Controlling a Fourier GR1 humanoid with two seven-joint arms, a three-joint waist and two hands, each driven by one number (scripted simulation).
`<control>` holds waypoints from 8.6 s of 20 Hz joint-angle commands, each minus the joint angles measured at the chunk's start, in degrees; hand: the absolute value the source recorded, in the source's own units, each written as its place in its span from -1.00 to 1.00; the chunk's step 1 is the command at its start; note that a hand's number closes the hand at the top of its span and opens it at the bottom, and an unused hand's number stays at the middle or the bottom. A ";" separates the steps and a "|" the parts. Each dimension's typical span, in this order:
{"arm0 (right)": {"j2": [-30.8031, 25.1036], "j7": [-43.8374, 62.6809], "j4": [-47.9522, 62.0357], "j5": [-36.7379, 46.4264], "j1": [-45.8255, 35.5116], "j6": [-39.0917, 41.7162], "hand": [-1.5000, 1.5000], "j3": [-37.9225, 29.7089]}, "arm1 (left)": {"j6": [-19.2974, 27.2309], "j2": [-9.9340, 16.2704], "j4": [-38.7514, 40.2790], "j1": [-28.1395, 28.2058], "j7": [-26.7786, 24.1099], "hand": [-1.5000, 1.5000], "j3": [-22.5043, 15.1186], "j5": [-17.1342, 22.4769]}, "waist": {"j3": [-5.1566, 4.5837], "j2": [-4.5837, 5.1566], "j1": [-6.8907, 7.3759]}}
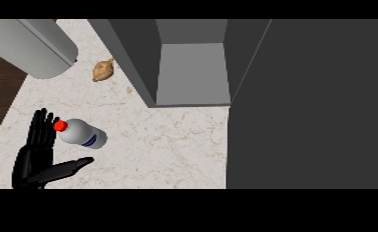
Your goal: Pick up the bottled water, place it into the cabinet and close the cabinet
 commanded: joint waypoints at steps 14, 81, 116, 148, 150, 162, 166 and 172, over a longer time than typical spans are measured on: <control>-2.11 -3.53 -5.81 -5.18 8.12 4.31 -1.00 -2.92 | -11.02 2.93 36.46 -14.32 -19.02 -1.00 0.67 -0.04 | -0.10 0.21 -0.88; 0.09 -3.16 -0.72 -8.45 2.12 6.29 -1.00 -8.99 | 43.97 -6.98 33.73 -55.62 6.52 1.00 -44.00 27.74 | 0.08 0.64 -1.58; -0.46 -5.66 3.48 -9.46 -0.99 11.23 -1.00 -9.76 | 42.78 -4.29 58.15 -68.59 -9.16 -1.00 -36.01 23.62 | -0.08 2.21 -3.94; 1.29 -0.75 -4.53 -8.67 5.06 7.57 -1.00 -6.82 | 27.40 -6.98 16.15 -38.72 -8.53 -1.00 -49.31 31.24 | 0.04 -0.73 2.05; 3.01 -0.97 -4.52 -2.87 4.96 7.10 -1.00 -1.74 | 26.64 -6.47 12.70 -36.46 -9.04 -1.00 -50.39 30.56 | 0.02 -0.51 1.61; -6.18 -3.72 -4.17 -1.60 4.65 14.53 1.00 -4.34 | 26.99 0.01 -13.13 -14.51 -5.65 1.00 -59.80 28.11 | 0.02 -0.59 1.80; -10.38 -4.39 -5.20 0.66 6.70 18.77 1.00 -3.50 | 27.23 5.27 -20.54 -9.99 -2.33 1.00 -58.47 29.46 | 0.02 -0.68 1.64; -12.67 -7.26 -8.31 7.74 5.25 23.00 1.00 2.47 | 23.22 13.08 -26.16 -1.88 -5.94 -1.00 -53.59 31.44 | -0.05 -0.74 1.41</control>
